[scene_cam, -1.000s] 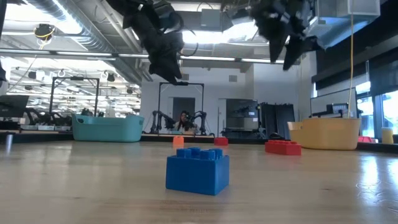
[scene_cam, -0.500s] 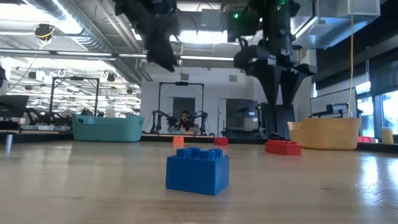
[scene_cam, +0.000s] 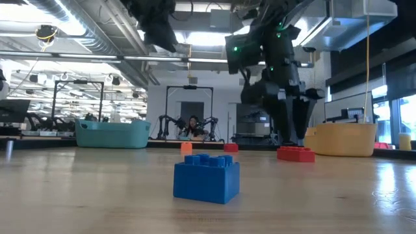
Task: Sort & place blocks by color
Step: Put the red game piece into the green bin
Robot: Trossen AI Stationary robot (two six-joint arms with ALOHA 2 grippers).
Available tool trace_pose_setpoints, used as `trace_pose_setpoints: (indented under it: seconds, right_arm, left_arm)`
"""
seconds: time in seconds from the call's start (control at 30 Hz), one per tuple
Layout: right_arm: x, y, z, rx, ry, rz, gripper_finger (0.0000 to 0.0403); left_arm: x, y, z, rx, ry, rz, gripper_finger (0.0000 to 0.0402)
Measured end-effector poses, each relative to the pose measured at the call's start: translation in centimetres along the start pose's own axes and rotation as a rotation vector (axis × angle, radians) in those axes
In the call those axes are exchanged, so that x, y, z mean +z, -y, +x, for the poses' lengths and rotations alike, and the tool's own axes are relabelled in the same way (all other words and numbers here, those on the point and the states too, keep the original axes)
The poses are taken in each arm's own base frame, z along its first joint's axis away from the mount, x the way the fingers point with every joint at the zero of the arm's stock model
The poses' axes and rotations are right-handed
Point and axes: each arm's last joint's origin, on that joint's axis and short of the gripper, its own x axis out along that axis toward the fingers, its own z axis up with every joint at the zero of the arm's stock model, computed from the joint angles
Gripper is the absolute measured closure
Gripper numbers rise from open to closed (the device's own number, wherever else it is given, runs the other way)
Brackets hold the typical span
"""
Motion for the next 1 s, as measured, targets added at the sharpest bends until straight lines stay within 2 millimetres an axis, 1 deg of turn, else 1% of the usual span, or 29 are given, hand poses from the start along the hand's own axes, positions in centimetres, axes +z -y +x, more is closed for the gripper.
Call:
trace_pose_setpoints:
  seconds: [0.07, 0.23, 0.33, 0.4, 0.63, 0.73, 0.87, 1.0]
  right_arm:
    - [0.2, -0.2, 0.6, -0.012, -0.009, -0.013, 0.0210]
    - [0.6, -0.6, 1.7, -0.024, -0.020, -0.036, 0.0210]
    - [1.0, -0.9, 2.7, -0.028, -0.012, -0.043, 0.0210]
    - [1.1, -1.1, 2.9, -0.023, -0.004, -0.049, 0.0210]
    - [1.6, -1.6, 4.4, -0.031, -0.024, -0.144, 0.0210]
    - [1.6, -1.6, 4.5, -0.029, -0.028, -0.173, 0.0219]
    - [1.6, -1.6, 4.2, -0.032, 0.006, -0.215, 0.0263]
    - [1.7, -1.6, 3.8, -0.026, 0.038, -0.280, 0.0263]
  left_arm:
    - [0.1, 0.1, -0.3, 0.000, 0.011, -0.004, 0.0198]
    - [0.1, 0.2, -0.2, -0.003, 0.008, -0.017, 0.0198]
    - [0.0, 0.1, -0.2, -0.003, 0.007, -0.018, 0.0198]
    - [0.0, 0.1, -0.2, -0.003, 0.007, -0.018, 0.0198]
    - [0.0, 0.2, -0.3, -0.003, 0.006, -0.031, 0.0198]
    - [-0.1, 0.3, -0.6, -0.005, -0.001, -0.030, 0.0198]
    - [-0.5, 0.3, -0.6, -0.008, -0.043, -0.037, 0.0198]
    - [-0.7, 0.3, -0.6, -0.009, -0.066, -0.041, 0.0198]
